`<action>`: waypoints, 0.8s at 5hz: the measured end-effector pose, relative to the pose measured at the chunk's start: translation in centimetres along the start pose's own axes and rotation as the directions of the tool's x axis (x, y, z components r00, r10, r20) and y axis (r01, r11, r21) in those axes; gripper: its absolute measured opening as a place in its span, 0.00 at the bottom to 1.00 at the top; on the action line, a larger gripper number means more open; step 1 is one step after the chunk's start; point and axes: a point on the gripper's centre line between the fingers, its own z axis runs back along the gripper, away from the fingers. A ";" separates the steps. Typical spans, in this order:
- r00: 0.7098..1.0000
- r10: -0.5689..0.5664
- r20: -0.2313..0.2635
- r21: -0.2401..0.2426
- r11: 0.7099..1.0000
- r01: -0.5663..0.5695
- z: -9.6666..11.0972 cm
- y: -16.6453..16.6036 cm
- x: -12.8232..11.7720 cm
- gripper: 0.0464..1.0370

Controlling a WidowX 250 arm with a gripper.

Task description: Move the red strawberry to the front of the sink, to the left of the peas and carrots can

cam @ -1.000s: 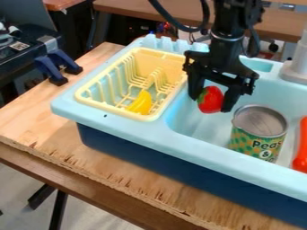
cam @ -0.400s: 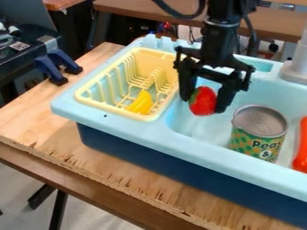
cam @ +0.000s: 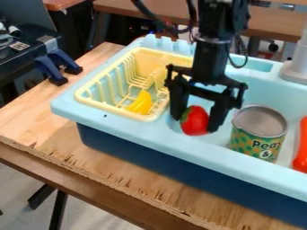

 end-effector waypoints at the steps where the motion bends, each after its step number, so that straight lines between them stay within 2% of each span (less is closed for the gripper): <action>1: 1.000 -0.005 0.014 0.043 0.999 0.004 -0.6 -0.6 -0.7 0.82; 2: 1.000 -0.010 0.024 0.086 0.996 0.008 -1.4 -0.8 -1.0 0.86; 3: 0.999 -0.003 0.052 0.055 0.999 0.001 -1.4 -0.7 -0.9 0.93; 4: 0.988 0.014 0.152 -0.013 1.000 -0.012 -0.3 -0.4 -1.3 0.96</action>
